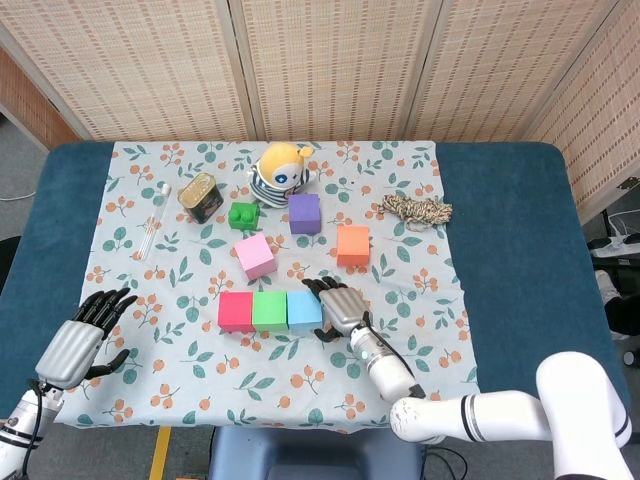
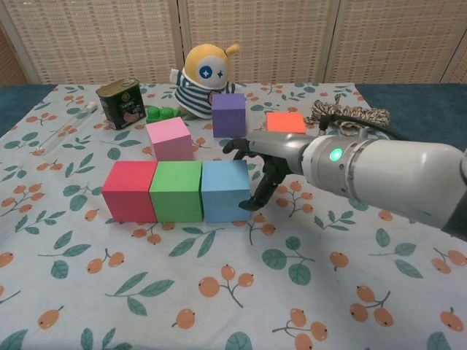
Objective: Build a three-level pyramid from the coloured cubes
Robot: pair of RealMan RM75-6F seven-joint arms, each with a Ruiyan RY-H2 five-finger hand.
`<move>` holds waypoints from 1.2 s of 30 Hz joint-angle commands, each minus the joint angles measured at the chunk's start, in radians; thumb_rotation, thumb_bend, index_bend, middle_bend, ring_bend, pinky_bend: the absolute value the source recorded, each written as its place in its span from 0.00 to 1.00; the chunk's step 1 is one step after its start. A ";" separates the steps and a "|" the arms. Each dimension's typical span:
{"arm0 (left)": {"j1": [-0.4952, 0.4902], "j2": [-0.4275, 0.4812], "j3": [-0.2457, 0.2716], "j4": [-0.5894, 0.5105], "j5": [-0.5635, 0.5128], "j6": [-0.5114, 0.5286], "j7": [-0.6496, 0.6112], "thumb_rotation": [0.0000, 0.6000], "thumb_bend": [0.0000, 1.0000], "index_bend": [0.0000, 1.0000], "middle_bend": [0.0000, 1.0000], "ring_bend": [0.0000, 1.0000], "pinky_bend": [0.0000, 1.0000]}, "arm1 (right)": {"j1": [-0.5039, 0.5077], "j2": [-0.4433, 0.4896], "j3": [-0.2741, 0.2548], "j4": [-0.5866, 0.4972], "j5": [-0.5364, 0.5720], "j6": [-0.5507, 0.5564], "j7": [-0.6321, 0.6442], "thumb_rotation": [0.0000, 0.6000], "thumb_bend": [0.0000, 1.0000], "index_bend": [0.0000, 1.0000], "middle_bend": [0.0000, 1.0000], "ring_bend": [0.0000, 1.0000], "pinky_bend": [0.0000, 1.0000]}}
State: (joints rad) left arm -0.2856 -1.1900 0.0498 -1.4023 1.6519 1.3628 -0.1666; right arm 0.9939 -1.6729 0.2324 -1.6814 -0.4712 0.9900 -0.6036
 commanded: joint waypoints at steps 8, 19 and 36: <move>0.000 -0.001 -0.001 0.003 -0.001 0.000 0.000 1.00 0.35 0.00 0.00 0.00 0.08 | -0.064 0.138 -0.034 -0.102 -0.130 0.025 0.063 1.00 0.14 0.00 0.06 0.01 0.18; -0.005 -0.010 0.001 0.001 -0.006 -0.018 0.019 1.00 0.35 0.00 0.00 0.00 0.08 | -0.152 0.260 -0.144 -0.103 -0.327 -0.039 0.160 1.00 0.30 0.26 0.06 0.00 0.17; -0.005 -0.008 0.001 0.004 -0.008 -0.017 0.012 1.00 0.35 0.00 0.00 0.00 0.08 | -0.098 0.153 -0.155 -0.037 -0.256 -0.122 0.133 1.00 0.36 0.18 0.05 0.00 0.15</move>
State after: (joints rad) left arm -0.2906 -1.1978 0.0511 -1.3983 1.6437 1.3460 -0.1547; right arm 0.8951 -1.5182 0.0770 -1.7188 -0.7284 0.8690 -0.4694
